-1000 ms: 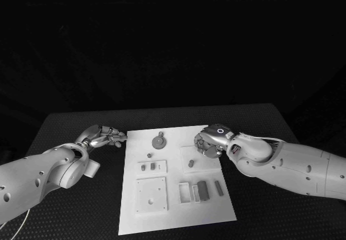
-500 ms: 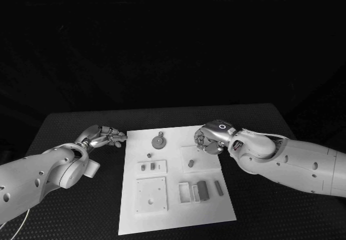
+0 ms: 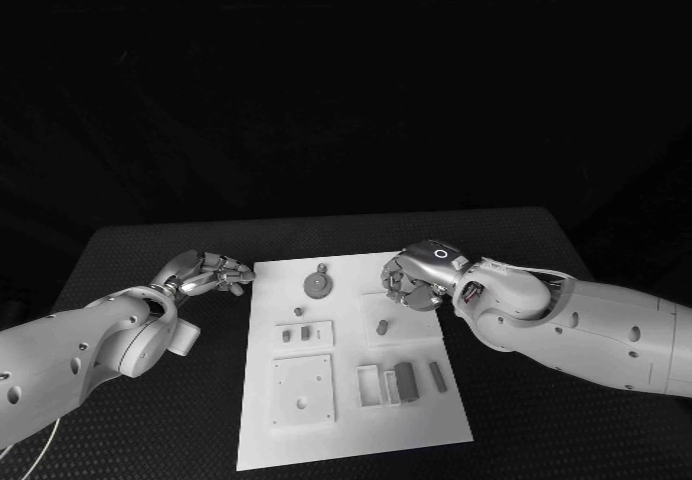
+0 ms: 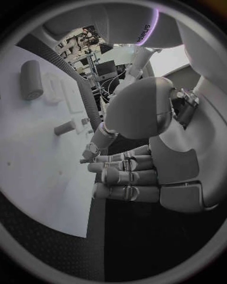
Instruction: Assemble the parts on the task board
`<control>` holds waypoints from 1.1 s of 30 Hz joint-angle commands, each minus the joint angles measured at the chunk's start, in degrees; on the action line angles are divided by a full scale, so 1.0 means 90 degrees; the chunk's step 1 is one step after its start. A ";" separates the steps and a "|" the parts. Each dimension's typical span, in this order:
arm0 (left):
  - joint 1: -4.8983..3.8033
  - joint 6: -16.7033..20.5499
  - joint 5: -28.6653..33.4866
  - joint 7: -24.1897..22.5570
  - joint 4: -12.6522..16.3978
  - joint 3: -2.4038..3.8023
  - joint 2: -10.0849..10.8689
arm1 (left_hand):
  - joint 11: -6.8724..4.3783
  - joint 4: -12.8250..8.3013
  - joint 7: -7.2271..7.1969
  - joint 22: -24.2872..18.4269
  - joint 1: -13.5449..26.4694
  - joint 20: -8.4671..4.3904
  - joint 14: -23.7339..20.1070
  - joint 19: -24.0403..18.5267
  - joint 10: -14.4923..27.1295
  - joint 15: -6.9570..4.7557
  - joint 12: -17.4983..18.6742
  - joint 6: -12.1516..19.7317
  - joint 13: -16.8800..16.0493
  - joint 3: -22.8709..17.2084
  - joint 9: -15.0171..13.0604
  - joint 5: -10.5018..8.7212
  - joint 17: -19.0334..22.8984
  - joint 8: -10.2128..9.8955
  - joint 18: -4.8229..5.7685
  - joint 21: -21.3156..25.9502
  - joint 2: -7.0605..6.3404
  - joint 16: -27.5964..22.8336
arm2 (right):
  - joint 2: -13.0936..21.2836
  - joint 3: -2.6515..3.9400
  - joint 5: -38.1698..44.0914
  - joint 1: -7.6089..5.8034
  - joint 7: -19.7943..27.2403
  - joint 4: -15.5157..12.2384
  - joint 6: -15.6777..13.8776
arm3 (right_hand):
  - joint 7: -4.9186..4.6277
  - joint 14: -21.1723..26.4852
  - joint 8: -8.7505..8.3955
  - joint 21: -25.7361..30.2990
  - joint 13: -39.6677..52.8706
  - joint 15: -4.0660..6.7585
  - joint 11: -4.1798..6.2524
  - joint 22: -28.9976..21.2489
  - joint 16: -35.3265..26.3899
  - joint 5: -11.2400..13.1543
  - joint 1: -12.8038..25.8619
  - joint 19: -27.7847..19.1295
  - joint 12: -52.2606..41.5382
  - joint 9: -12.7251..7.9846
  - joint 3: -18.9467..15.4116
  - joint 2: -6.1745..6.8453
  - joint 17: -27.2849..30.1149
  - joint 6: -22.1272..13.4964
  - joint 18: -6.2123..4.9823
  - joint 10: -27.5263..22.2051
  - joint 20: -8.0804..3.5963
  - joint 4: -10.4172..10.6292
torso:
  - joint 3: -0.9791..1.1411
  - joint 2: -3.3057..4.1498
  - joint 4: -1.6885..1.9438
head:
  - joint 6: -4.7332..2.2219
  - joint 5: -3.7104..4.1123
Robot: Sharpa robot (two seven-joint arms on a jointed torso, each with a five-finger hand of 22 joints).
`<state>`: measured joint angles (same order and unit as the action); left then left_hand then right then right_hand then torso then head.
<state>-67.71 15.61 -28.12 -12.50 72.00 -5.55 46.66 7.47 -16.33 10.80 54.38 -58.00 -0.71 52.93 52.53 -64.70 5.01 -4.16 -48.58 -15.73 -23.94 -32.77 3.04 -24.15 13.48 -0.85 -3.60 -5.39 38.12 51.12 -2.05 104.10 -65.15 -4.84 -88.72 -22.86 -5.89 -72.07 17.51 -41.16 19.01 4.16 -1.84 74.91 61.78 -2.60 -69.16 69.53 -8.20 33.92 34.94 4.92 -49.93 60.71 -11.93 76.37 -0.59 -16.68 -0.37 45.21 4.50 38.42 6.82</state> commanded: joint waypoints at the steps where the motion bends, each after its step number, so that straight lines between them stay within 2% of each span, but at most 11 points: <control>1: -0.0002 -0.0076 0.0037 -0.0047 0.0012 0.0004 -0.0019 | 0.0014 -0.0003 -0.0011 -0.0006 -0.0018 0.0010 0.0040 0.0041 -0.0029 -0.0006 0.0021 0.0024 0.0010 0.0025 0.0010 -0.0024 -0.0008 0.0042 0.0002 -0.0035 0.0056 -0.0020 | -0.0058 0.0002 -0.0114 0.0001 -0.0017 -0.0180 0.0133 | 0.0000 -0.0003 0.0022 -0.0028 0.0006 0.0059 0.0022 0.0134 0.0030 -0.0030 0.0014 0.0008 -0.0033 0.0009 -0.0016 -0.0032 -0.0010 0.0035 -0.0341 0.0044 -0.0057 0.0004 | -0.0005 0.0001 -0.0002 | 0.0002 -0.0030; 10: -0.0003 -0.0061 0.0037 -0.0040 0.0026 0.0004 0.0005 | 0.0015 -0.0007 -0.0011 -0.0009 -0.0026 0.0009 0.0041 0.0041 -0.0028 -0.0007 0.0022 0.0024 0.0013 0.0025 0.0010 -0.0024 -0.0014 0.0044 0.0002 -0.0035 0.0056 -0.0025 | -0.0346 0.0002 -0.0192 0.0000 -0.0005 -0.0544 0.0284 | -0.0003 -0.0001 0.0017 -0.0026 0.0010 0.0058 0.0021 0.0132 0.0024 -0.0030 0.0019 0.0005 -0.0026 0.0011 -0.0012 -0.0048 -0.0010 0.0028 -0.0341 0.0040 -0.0058 0.0005 | -0.0015 -0.0003 0.0011 | -0.0003 -0.0088; 15: -0.0005 -0.0028 0.0037 -0.0040 0.0035 0.0004 -0.0022 | 0.0016 -0.0010 -0.0011 -0.0013 -0.0031 0.0009 0.0039 0.0039 -0.0026 -0.0006 0.0022 0.0025 0.0015 0.0027 0.0011 -0.0024 -0.0019 0.0045 0.0003 -0.0034 0.0051 -0.0031 | -0.0599 0.0000 -0.0216 0.0000 0.0009 -0.0589 0.0339 | -0.0005 0.0000 0.0013 -0.0025 0.0012 0.0057 0.0020 0.0131 0.0020 -0.0030 0.0023 0.0003 -0.0022 0.0012 -0.0010 -0.0057 -0.0011 0.0023 -0.0341 0.0037 -0.0059 0.0004 | -0.0030 -0.0004 0.0006 | -0.0015 -0.0172; 17: -0.0005 -0.0040 0.0037 -0.0042 0.0050 0.0005 -0.0050 | 0.0016 -0.0011 -0.0011 -0.0014 -0.0034 0.0009 0.0039 0.0038 -0.0025 -0.0006 0.0023 0.0025 0.0016 0.0027 0.0011 -0.0024 -0.0022 0.0046 0.0003 -0.0034 0.0049 -0.0033 | -0.0725 -0.0001 -0.0241 0.0000 0.0018 -0.0606 0.0373 | -0.0006 0.0001 0.0012 -0.0025 0.0013 0.0057 0.0019 0.0131 0.0019 -0.0030 0.0025 0.0002 -0.0020 0.0012 -0.0011 -0.0058 -0.0011 0.0021 -0.0341 0.0036 -0.0059 0.0004 | -0.0021 -0.0005 0.0009 | -0.0019 -0.0213; 19: -0.0006 -0.0049 0.0037 -0.0033 0.0061 0.0005 -0.0058 | 0.0016 -0.0011 -0.0011 -0.0015 -0.0035 0.0009 0.0038 0.0037 -0.0024 -0.0006 0.0023 0.0025 0.0017 0.0027 0.0011 -0.0024 -0.0023 0.0046 0.0004 -0.0033 0.0048 -0.0035 | -0.0839 -0.0005 -0.0278 0.0000 0.0034 -0.0598 0.0399 | -0.0007 0.0001 0.0011 -0.0024 0.0014 0.0056 0.0019 0.0130 0.0018 -0.0030 0.0027 0.0001 -0.0019 0.0013 -0.0011 -0.0062 -0.0011 0.0020 -0.0341 0.0035 -0.0059 0.0004 | -0.0023 -0.0005 0.0016 | -0.0035 -0.0271; 24: -0.0006 -0.0074 0.0037 0.0018 0.0070 0.0005 -0.0046 | 0.0023 -0.0009 -0.0007 -0.0025 -0.0037 0.0014 0.0025 0.0024 -0.0008 0.0001 0.0029 0.0037 0.0027 0.0034 0.0016 -0.0024 -0.0034 0.0043 0.0010 -0.0028 0.0039 -0.0054 | -0.1077 -0.0095 -0.0288 0.0005 0.0071 -0.0550 0.0522 | -0.0010 0.0004 0.0008 -0.0021 0.0017 0.0055 0.0017 0.0129 0.0013 -0.0029 0.0033 -0.0003 -0.0012 0.0016 -0.0010 -0.0074 -0.0012 0.0013 -0.0341 0.0031 -0.0058 0.0002 | -0.0012 0.0000 0.0008 | -0.0028 -0.0342; 28: -0.0006 -0.0068 0.0037 0.0014 0.0064 0.0005 -0.0042 | 0.0027 -0.0007 -0.0005 -0.0031 -0.0037 0.0017 0.0018 0.0016 -0.0001 0.0005 0.0031 0.0041 0.0031 0.0037 0.0018 -0.0024 -0.0040 0.0042 0.0012 -0.0026 0.0037 -0.0064 | -0.1190 -0.0163 -0.0273 0.0030 0.0091 -0.0483 0.0544 | -0.0012 0.0008 0.0004 -0.0018 0.0019 0.0053 0.0015 0.0127 0.0008 -0.0030 0.0035 -0.0009 -0.0006 0.0018 -0.0010 -0.0084 -0.0012 0.0007 -0.0341 0.0026 -0.0058 -0.0001 | -0.0008 0.0004 0.0009 | -0.0007 -0.0425; 33: -0.0007 -0.0065 0.0037 0.0009 0.0061 0.0005 -0.0052 | 0.0028 -0.0006 -0.0004 -0.0034 -0.0037 0.0017 0.0016 0.0014 0.0000 0.0006 0.0030 0.0041 0.0033 0.0038 0.0018 -0.0024 -0.0043 0.0043 0.0013 -0.0026 0.0039 -0.0068 | -0.1294 -0.0245 -0.0253 0.0071 0.0108 -0.0444 0.0580 | -0.0013 0.0009 0.0003 -0.0017 0.0021 0.0052 0.0014 0.0127 0.0006 -0.0030 0.0035 -0.0012 -0.0003 0.0020 -0.0009 -0.0089 -0.0013 0.0004 -0.0341 0.0024 -0.0058 -0.0002 | -0.0004 0.0001 0.0001 | 0.0014 -0.0488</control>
<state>-67.73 15.58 -28.12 -12.17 72.40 -5.55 46.31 7.47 -16.33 10.83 54.15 -58.00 -0.71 52.93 52.53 -64.70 5.01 -4.16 -48.61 -15.49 -23.94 -32.66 3.04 -24.46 13.70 -0.86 -3.60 -5.39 37.83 39.77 -4.17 101.65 -64.68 -4.58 -92.75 -18.99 -5.79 -72.05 17.35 -41.16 19.14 4.37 -1.71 74.91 61.78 -2.60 -68.63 69.51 -8.20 33.98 34.86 4.81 -49.96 60.59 -11.93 76.47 -0.80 -16.76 -0.44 45.21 4.57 38.41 2.74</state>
